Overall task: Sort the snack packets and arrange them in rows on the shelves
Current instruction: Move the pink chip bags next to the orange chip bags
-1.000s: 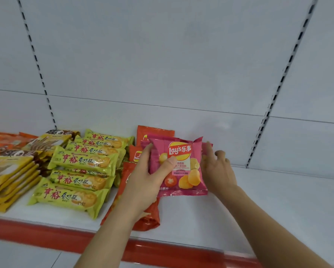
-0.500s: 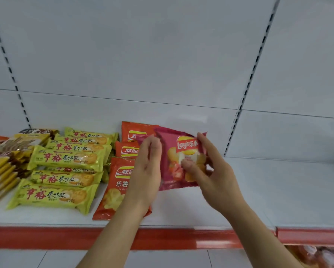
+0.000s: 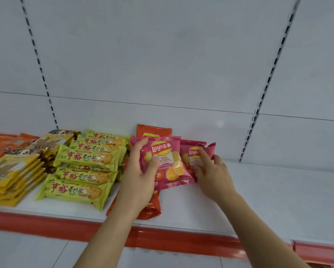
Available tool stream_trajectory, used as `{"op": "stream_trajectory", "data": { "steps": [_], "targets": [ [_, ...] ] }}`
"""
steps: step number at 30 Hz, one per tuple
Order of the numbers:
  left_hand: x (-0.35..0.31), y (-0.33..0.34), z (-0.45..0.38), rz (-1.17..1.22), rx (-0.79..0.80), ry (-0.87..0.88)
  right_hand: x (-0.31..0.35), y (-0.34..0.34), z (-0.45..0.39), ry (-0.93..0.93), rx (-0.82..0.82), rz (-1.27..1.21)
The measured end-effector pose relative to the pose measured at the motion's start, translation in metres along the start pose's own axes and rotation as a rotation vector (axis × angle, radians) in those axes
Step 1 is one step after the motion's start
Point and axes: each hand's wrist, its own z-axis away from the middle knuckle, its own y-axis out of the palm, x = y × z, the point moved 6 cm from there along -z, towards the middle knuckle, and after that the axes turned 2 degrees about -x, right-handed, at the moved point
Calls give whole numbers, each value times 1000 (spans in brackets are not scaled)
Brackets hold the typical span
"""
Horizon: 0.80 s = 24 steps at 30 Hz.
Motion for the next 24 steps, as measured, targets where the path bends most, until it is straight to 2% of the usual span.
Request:
{"op": "stream_trajectory", "data": {
  "steps": [3, 11, 19, 21, 24],
  "targets": [
    [3, -2, 0, 2, -9, -2, -8, 18, 5, 21, 140, 144],
    [5, 7, 1, -11, 33, -3, -6, 17, 10, -44, 270, 221],
    [2, 18, 2, -23, 93, 6, -9, 19, 3, -80, 290, 215],
    [0, 20, 2, -40, 110, 20, -7, 7, 6, -64, 213, 86],
    [-1, 22, 2, -65, 118, 44, -5, -33, 25, -3, -103, -222]
  ]
}}
